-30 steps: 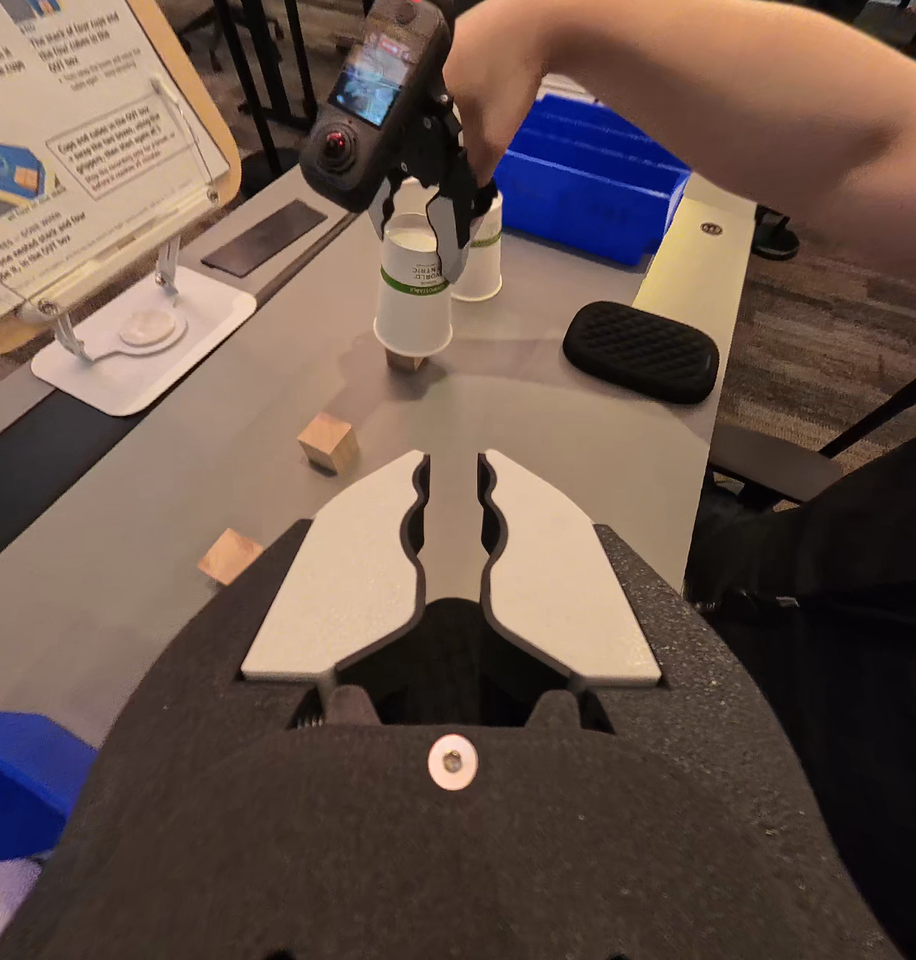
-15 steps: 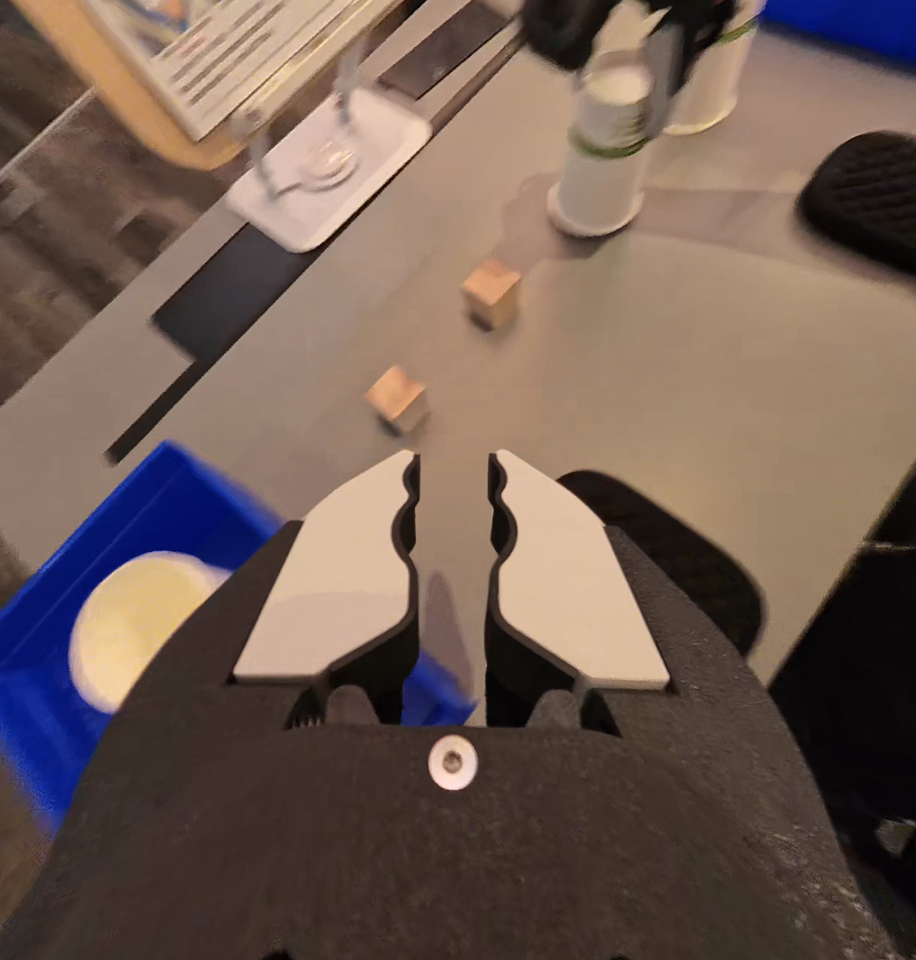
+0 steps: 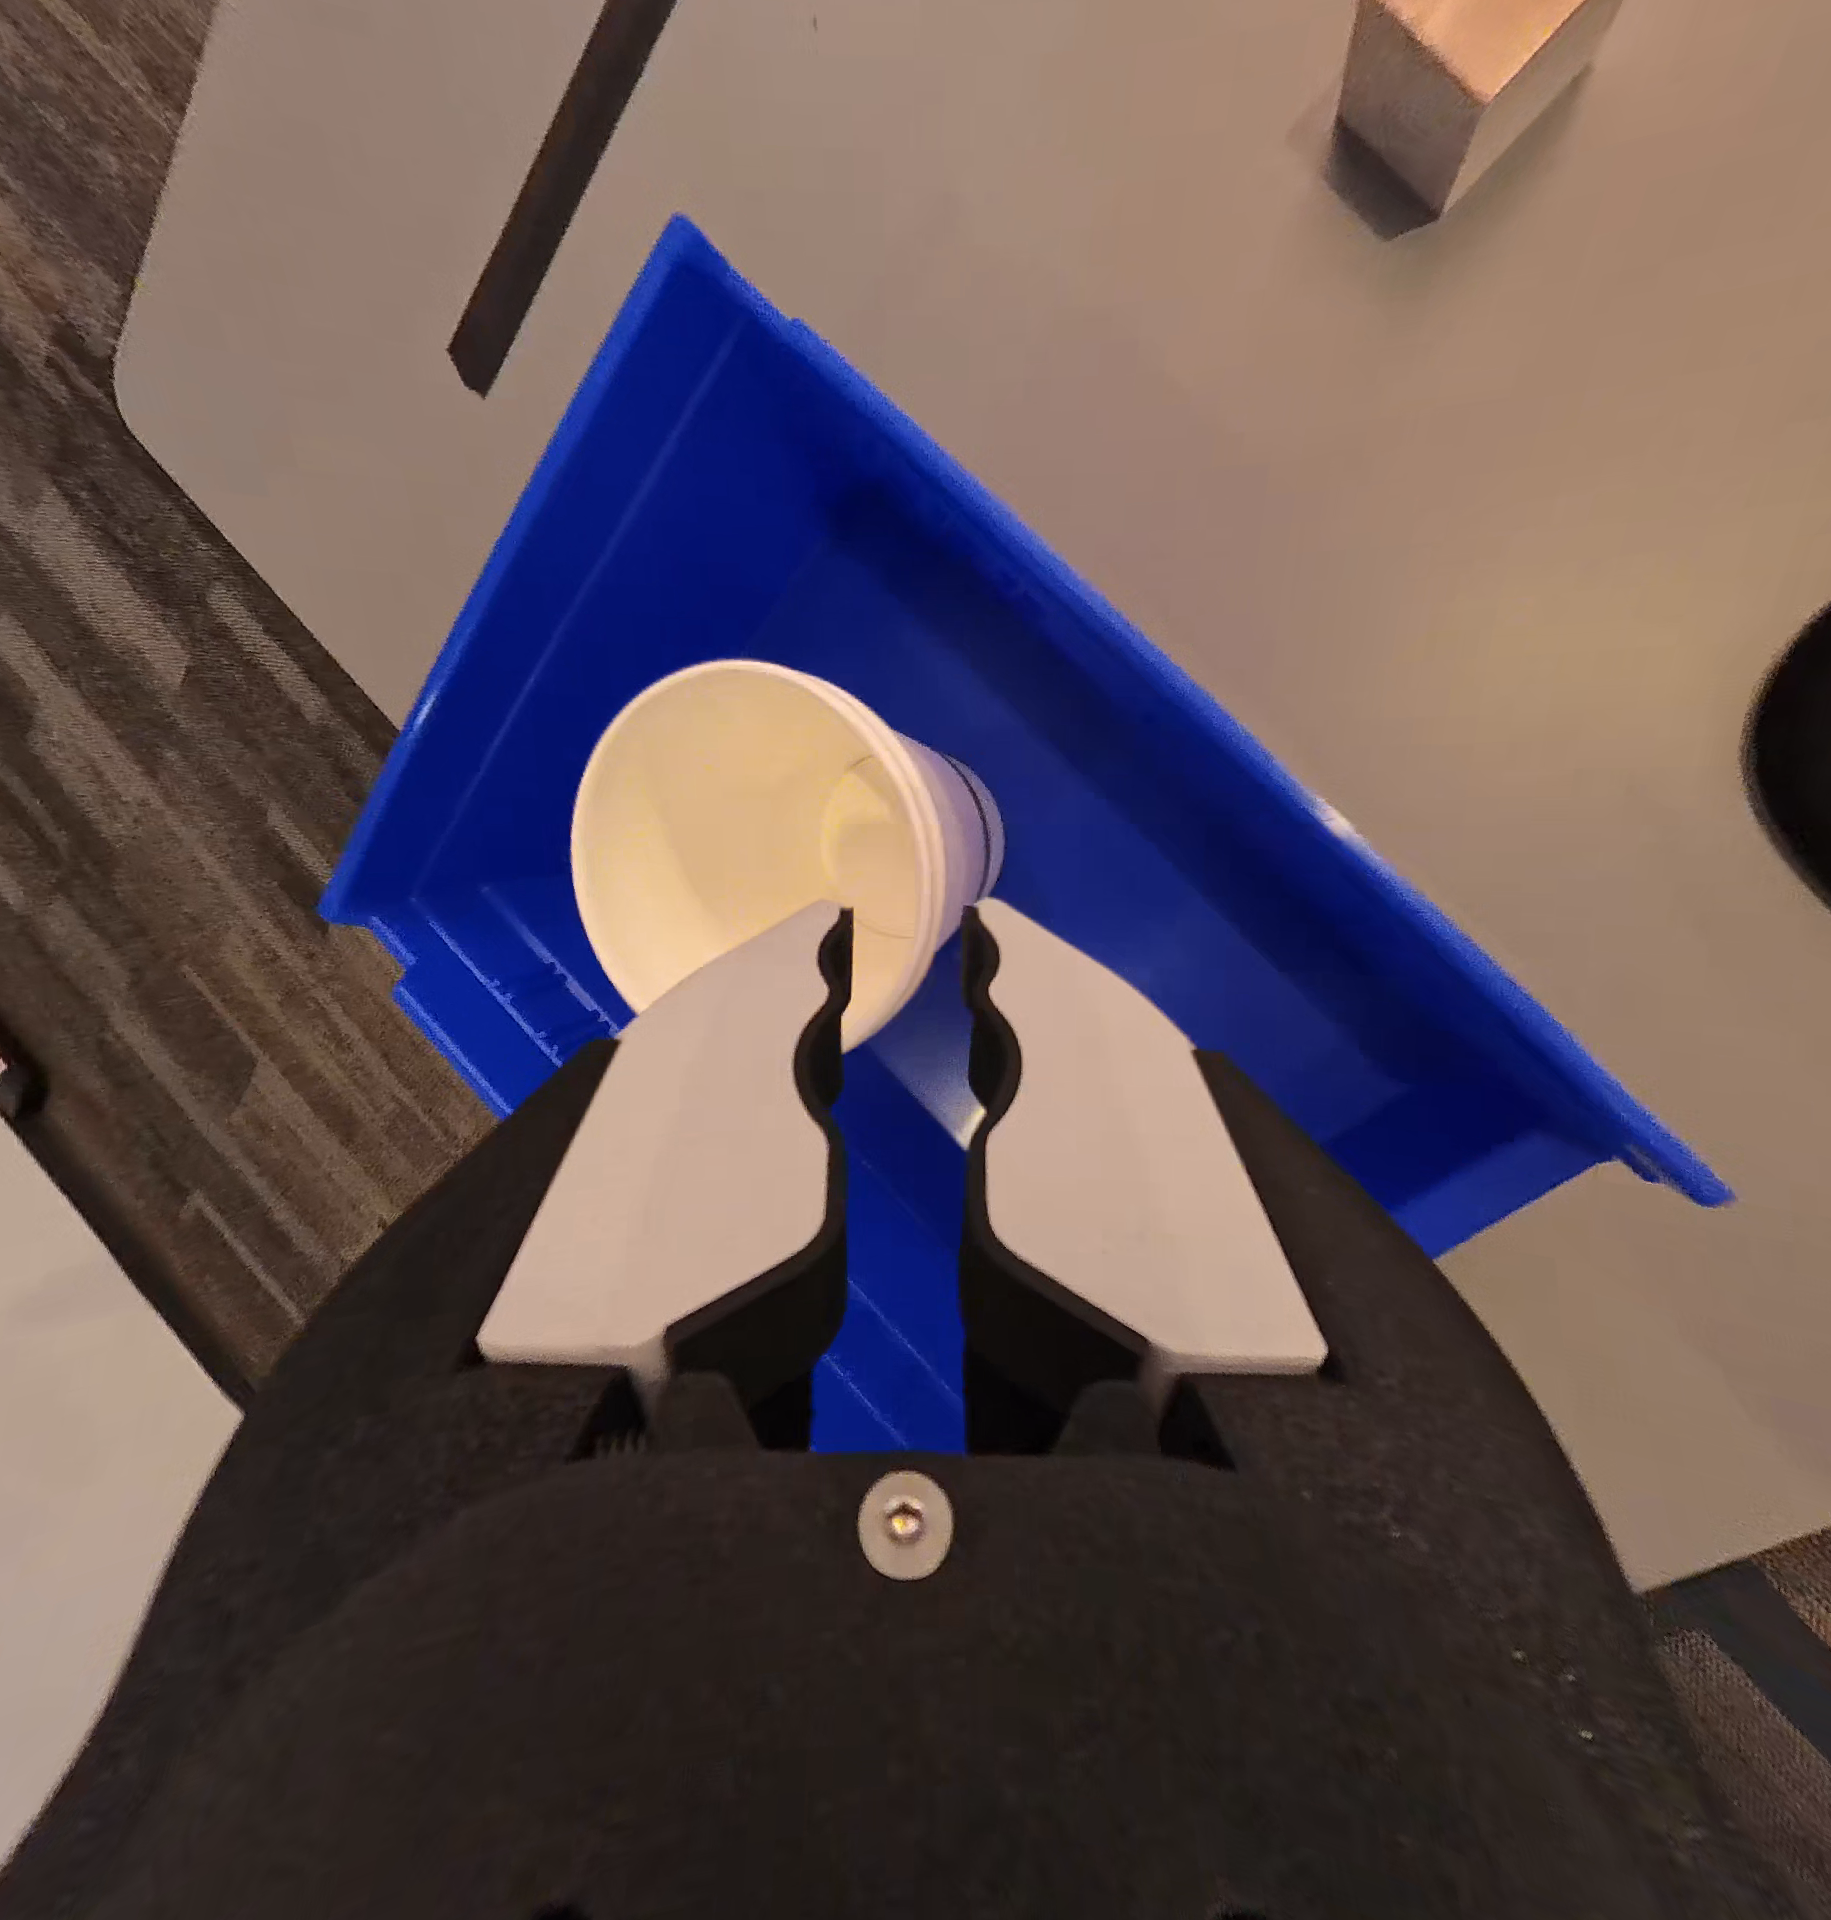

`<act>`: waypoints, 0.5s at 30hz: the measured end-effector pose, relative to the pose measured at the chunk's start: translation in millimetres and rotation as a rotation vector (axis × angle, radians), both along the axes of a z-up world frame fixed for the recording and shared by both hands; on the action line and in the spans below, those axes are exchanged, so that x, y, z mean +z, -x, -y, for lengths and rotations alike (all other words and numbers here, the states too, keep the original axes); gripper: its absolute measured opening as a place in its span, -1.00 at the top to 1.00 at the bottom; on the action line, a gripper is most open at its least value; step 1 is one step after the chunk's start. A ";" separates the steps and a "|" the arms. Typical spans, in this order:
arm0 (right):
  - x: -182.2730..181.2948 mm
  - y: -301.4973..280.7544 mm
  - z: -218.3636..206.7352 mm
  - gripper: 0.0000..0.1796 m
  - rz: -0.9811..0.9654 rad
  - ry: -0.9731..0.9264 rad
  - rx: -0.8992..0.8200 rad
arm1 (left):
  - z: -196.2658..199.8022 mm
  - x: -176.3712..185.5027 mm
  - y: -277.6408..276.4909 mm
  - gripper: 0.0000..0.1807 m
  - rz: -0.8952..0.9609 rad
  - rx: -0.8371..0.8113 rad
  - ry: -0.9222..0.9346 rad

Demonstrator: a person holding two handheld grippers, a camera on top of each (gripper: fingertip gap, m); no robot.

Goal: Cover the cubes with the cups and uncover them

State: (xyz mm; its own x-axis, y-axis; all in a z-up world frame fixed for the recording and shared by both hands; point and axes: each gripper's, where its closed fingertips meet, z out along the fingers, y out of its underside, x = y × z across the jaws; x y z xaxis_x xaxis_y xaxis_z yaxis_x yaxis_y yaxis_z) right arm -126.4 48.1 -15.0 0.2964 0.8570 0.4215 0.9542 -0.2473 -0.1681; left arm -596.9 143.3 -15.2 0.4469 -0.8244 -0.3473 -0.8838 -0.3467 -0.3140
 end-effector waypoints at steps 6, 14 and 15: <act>14.4 6.0 50.8 -0.03 -0.097 -0.069 0.046 | -8.4 -11.9 0.3 0.88 0.072 0.017 0.061; 2.6 3.8 80.4 0.00 -0.104 -0.062 0.055 | -5.8 -18.6 -0.4 0.96 0.106 0.020 0.115; 1.2 4.5 81.2 0.01 -0.106 -0.059 0.056 | -4.9 -20.6 -0.7 0.96 0.108 0.024 0.130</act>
State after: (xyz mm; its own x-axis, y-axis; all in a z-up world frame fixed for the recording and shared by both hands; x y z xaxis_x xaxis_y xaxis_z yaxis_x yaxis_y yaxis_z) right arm -130.9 -33.1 -13.8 0.2940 0.8484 0.4402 0.9424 -0.1804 -0.2816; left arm -596.2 148.2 -35.8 0.4954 -0.8481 -0.1878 -0.8387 -0.4107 -0.3577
